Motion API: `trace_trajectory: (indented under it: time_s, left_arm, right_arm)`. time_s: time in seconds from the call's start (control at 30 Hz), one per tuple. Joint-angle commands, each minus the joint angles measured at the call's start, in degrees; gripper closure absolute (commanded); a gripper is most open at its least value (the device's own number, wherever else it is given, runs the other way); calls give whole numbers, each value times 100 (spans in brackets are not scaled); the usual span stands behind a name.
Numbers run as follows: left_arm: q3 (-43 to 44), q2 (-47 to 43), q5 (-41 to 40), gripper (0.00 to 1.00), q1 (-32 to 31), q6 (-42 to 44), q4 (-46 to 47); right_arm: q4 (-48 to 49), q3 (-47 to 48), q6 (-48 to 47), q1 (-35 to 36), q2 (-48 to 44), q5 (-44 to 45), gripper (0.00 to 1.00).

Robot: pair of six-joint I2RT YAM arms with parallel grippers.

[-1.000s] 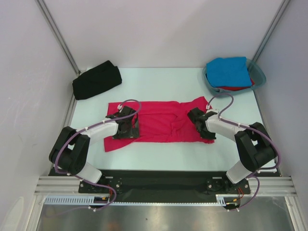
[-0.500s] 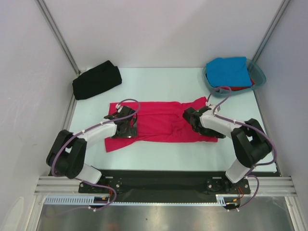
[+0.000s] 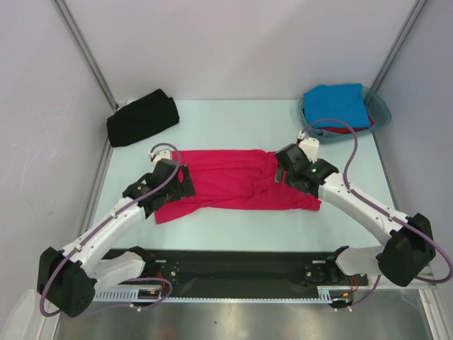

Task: Fold and stack the t-shirts
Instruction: Fold the tshirt

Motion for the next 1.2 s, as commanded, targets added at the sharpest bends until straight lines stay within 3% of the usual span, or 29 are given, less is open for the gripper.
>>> trace_trajectory:
  time_s: [0.0,0.33,0.43,0.5,0.87,1.17]
  left_arm:
    - [-608,-479,3,0,-163,-672,-140]
    - [-1497,-1209,-181,0,-216,-2393,-510]
    - [-1577,-1403,-568,2,-216,-2921,-791]
    - [-1664,-1474,-682,7,-207,-3167,-826]
    - [-1989,-1351,-911,6,-207,-4425,-721]
    - [-2087,-1527,-1631,8,-199,-5251,-1492]
  right_arm:
    - [592,61,-346,165,303,-467,9]
    - [1242,-52,-803,298,444,-950,9]
    - [1295,-70,-970,227,401,-1099,9]
    - [1330,-131,-1032,149,322,-1214,9]
    - [1383,-325,-1322,-247,110,-1618,9]
    - [1418,-430,-1305,-467,31,-1873,9]
